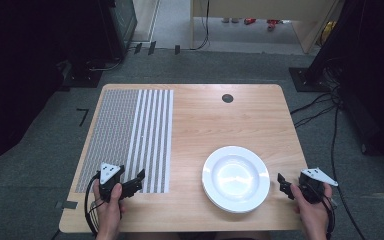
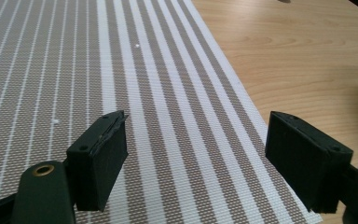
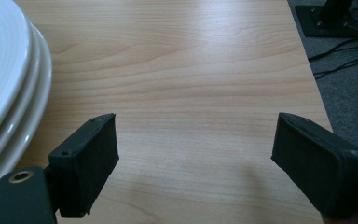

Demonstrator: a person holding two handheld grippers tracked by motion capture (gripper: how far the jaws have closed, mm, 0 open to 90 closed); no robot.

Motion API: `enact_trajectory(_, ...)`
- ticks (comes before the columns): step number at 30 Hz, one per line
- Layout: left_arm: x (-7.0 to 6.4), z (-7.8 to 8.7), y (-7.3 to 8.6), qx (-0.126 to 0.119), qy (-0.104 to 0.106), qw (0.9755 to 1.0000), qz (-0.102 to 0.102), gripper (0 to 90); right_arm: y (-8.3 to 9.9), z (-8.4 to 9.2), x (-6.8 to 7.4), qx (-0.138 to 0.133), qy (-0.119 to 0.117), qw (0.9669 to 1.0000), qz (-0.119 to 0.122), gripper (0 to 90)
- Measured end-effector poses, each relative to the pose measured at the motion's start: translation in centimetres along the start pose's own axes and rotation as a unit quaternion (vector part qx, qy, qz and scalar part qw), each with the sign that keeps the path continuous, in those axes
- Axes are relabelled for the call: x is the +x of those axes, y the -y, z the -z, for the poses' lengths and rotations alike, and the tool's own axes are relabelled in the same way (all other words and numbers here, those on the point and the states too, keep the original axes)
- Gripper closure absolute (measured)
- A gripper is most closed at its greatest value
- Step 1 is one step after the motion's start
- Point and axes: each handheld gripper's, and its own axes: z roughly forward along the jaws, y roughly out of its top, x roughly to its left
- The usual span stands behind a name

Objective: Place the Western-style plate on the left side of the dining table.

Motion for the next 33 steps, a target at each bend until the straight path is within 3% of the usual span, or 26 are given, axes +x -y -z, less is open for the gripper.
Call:
enact_trajectory(10,-2.4,-0.9,0.0,0.004,0.021,0.9997,-0.008,21.3,-0.3,0.3,1.1,-0.014,-0.016,0.9998,-0.002,14.3)
enact_trajectory(14,-3.0,-1.1,0.0,0.005,0.027,0.9996,-0.009,21.3,-0.4,0.4,1.7,-0.017,-0.016,0.9997,0.009,14.4)
enact_trajectory(19,-4.9,-1.9,0.0,0.011,0.038,0.9990,-0.022,21.2,-0.6,0.8,2.8,-0.029,-0.023,0.9993,0.009,15.7)
enact_trajectory(23,-6.3,-2.5,0.0,0.017,0.049,0.9982,-0.031,20.8,-0.7,1.0,3.3,-0.038,-0.008,0.9991,0.015,16.8)
enact_trajectory(33,-9.2,-3.9,0.6,0.034,0.074,0.9953,-0.052,20.8,-0.9,1.5,3.5,-0.054,-0.018,0.9984,0.002,17.1)
